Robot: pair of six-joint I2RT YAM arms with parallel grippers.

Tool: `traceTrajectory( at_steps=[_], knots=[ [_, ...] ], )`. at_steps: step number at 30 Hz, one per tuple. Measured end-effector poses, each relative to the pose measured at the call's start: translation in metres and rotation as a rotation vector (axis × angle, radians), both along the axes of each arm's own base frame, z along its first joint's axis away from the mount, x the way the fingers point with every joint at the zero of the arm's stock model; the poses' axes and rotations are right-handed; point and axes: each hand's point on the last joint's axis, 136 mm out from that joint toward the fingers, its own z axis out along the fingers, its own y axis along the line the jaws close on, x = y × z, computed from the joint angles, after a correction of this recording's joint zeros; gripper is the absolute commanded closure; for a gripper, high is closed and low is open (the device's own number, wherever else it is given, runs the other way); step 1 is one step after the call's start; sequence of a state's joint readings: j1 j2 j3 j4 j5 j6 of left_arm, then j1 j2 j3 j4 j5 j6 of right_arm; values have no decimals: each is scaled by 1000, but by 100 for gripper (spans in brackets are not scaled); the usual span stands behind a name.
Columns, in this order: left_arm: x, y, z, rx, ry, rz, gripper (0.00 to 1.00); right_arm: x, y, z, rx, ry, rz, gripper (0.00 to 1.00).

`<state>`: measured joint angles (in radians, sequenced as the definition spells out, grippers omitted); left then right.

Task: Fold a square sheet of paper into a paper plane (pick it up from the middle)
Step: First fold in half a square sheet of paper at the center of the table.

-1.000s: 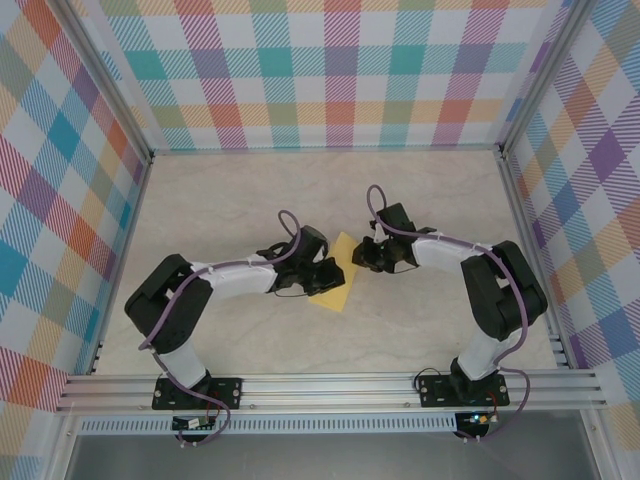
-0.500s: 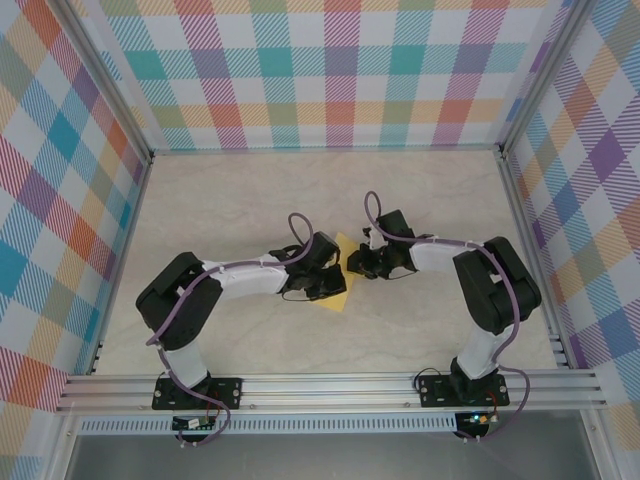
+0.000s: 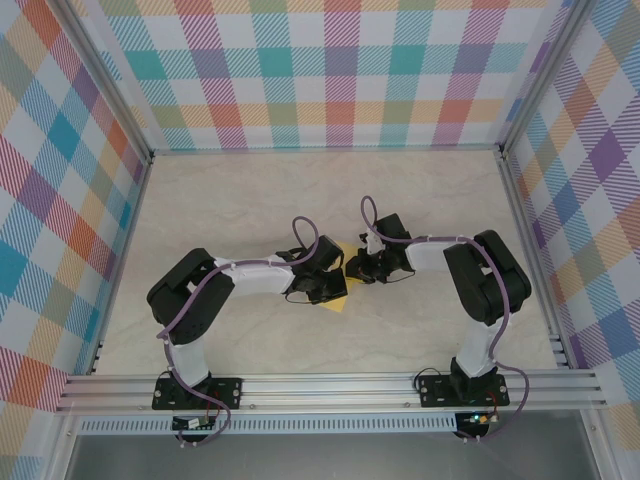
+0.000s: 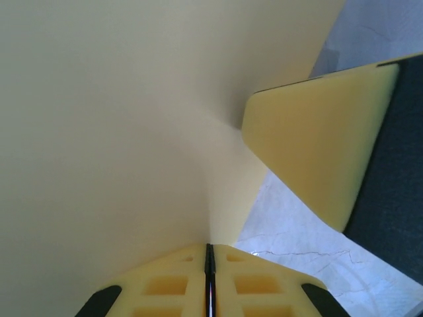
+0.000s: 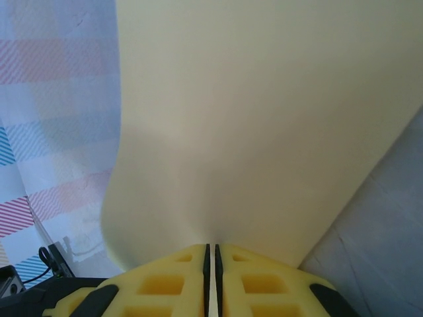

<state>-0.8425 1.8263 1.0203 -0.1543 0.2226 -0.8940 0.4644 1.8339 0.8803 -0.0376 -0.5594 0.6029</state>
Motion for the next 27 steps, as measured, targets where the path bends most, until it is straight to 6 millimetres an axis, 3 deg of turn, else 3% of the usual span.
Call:
traceTrajectory(
  at_steps=[27],
  knots=[
    [0, 1, -5, 6, 18, 31, 96, -10, -2, -4, -39, 6, 42, 93]
  ],
)
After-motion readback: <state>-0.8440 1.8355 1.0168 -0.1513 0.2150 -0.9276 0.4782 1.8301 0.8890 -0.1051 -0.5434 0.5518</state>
